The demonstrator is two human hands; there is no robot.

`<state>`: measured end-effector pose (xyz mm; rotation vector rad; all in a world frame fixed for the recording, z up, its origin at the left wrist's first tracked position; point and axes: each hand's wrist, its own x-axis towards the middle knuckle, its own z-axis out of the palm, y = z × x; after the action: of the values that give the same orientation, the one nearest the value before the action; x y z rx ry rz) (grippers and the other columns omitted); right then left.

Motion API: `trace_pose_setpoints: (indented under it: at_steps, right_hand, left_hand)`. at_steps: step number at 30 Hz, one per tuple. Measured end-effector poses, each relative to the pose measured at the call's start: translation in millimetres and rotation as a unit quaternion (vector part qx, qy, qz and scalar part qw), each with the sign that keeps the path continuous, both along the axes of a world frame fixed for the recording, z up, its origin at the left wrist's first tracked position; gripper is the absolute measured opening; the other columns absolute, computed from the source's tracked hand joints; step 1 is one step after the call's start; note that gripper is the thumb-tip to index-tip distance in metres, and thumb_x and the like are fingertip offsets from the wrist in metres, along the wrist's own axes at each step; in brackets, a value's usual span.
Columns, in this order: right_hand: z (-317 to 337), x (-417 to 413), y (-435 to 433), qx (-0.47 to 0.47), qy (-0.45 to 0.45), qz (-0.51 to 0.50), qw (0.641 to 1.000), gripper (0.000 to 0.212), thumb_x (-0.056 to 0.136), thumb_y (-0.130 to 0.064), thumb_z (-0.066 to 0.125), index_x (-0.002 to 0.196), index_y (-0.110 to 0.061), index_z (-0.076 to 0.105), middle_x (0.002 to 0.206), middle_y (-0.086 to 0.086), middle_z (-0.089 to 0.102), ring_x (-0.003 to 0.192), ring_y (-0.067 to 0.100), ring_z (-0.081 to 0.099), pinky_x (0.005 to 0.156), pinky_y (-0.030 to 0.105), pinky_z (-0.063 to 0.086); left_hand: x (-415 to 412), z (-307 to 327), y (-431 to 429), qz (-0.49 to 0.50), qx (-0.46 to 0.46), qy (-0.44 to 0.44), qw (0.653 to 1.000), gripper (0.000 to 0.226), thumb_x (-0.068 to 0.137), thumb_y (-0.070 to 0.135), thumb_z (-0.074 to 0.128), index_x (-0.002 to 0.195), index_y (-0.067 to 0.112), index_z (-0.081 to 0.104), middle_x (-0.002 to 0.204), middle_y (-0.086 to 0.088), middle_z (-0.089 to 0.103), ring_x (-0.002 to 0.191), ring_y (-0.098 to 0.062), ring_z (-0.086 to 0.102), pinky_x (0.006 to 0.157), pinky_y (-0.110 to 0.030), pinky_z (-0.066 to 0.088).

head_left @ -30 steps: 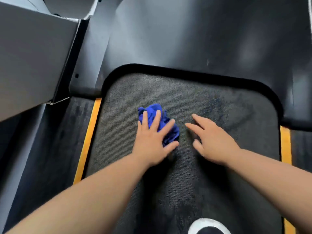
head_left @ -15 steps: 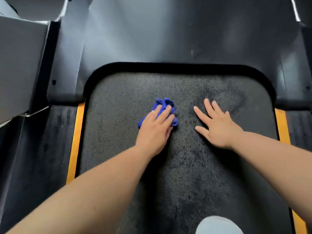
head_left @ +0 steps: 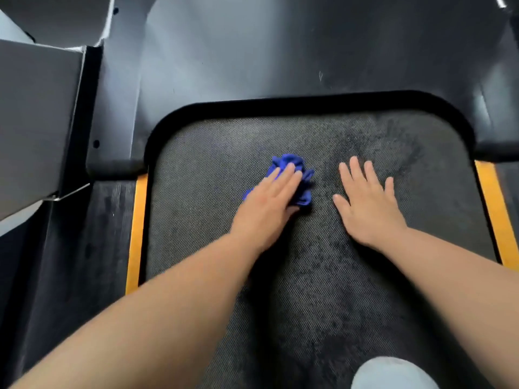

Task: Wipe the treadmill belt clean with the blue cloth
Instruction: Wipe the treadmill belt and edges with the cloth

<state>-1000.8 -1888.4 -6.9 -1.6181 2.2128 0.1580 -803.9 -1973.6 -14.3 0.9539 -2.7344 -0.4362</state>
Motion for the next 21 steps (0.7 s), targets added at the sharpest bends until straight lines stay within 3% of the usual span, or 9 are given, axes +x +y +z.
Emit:
trace_pose_setpoints:
  at_steps: [2,5,7,11,14,15,17,19,21]
  right_hand:
    - [0,3,5,-0.019,-0.008,-0.013,1.000,0.064,0.098,-0.044,0.025,0.151,-0.022,0.000,0.160,-0.003,-0.009,0.146,0.020,-0.010,0.116,0.051,-0.001]
    - [-4,6,9,-0.031,0.005,-0.015,0.999,0.063,0.097,-0.044,0.022,0.151,-0.020,0.001,0.160,-0.002,-0.007,0.146,0.021,-0.009,0.116,0.050,-0.002]
    - [-6,8,9,-0.038,0.014,-0.016,0.999,0.063,0.097,-0.044,0.020,0.151,-0.020,0.002,0.160,-0.001,-0.005,0.146,0.022,-0.007,0.116,0.050,-0.001]
    - [-6,4,9,-0.034,0.001,-0.013,0.999,0.063,0.097,-0.045,0.022,0.151,-0.021,0.001,0.160,-0.003,-0.007,0.146,0.021,-0.009,0.115,0.050,-0.003]
    - [-5,3,9,-0.034,-0.016,-0.012,0.999,0.063,0.098,-0.046,0.022,0.151,-0.023,-0.002,0.159,-0.005,-0.011,0.146,0.018,-0.013,0.115,0.047,-0.007]
    - [-5,3,10,-0.036,-0.017,-0.016,0.999,0.063,0.098,-0.046,0.021,0.151,-0.024,-0.002,0.159,-0.005,-0.012,0.145,0.018,-0.014,0.115,0.046,-0.008]
    - [-6,4,10,-0.039,-0.013,-0.022,0.999,0.063,0.097,-0.046,0.020,0.151,-0.024,-0.003,0.159,-0.006,-0.013,0.145,0.017,-0.015,0.115,0.046,-0.009]
    - [-7,5,9,-0.042,-0.007,-0.025,0.999,0.062,0.097,-0.046,0.019,0.151,-0.025,-0.004,0.158,-0.007,-0.014,0.145,0.016,-0.015,0.115,0.046,-0.009]
    - [-7,7,9,-0.047,-0.004,-0.029,0.998,0.062,0.097,-0.046,0.020,0.151,-0.025,-0.002,0.159,-0.008,-0.012,0.145,0.016,-0.014,0.115,0.046,-0.009]
  left_hand:
    - [35,0,-27,0.082,-0.066,-0.037,0.994,0.053,0.083,0.036,0.049,0.131,0.015,0.043,0.139,-0.014,0.046,0.120,-0.032,0.045,0.093,-0.049,0.042]
    - [68,0,-43,0.312,0.043,-0.016,0.949,0.054,0.094,0.028,0.048,0.145,0.020,0.031,0.153,-0.009,0.027,0.141,-0.030,0.020,0.113,-0.049,0.022]
    - [42,-6,-22,0.341,0.046,0.005,0.939,0.043,0.095,0.026,0.047,0.137,0.017,0.043,0.147,-0.010,0.036,0.137,-0.030,0.028,0.112,-0.043,0.027]
    - [-4,-14,14,0.109,-0.003,0.049,0.993,0.032,0.088,0.027,0.048,0.110,0.011,0.064,0.115,-0.013,0.059,0.112,-0.028,0.045,0.096,-0.034,0.036]
    - [20,-6,-36,-0.089,-0.103,-0.037,0.990,0.029,0.088,0.024,0.048,0.113,0.016,0.061,0.110,-0.010,0.060,0.099,-0.031,0.050,0.089,-0.042,0.046]
    - [25,-3,-59,-0.067,-0.104,-0.060,0.990,0.027,0.088,0.022,0.048,0.112,0.017,0.060,0.110,-0.010,0.059,0.098,-0.033,0.051,0.086,-0.043,0.047]
    - [25,4,-99,0.149,-0.060,-0.058,0.985,0.027,0.089,0.019,0.049,0.113,0.015,0.060,0.114,-0.013,0.057,0.103,-0.036,0.050,0.087,-0.044,0.044]
    - [6,10,-105,0.340,-0.009,-0.027,0.940,0.027,0.091,0.023,0.051,0.114,0.014,0.062,0.118,-0.014,0.059,0.108,-0.036,0.051,0.090,-0.040,0.040]
    - [-28,15,-70,0.313,0.034,0.008,0.949,0.020,0.089,0.023,0.052,0.098,0.018,0.069,0.103,-0.010,0.066,0.098,-0.031,0.058,0.083,-0.039,0.046]
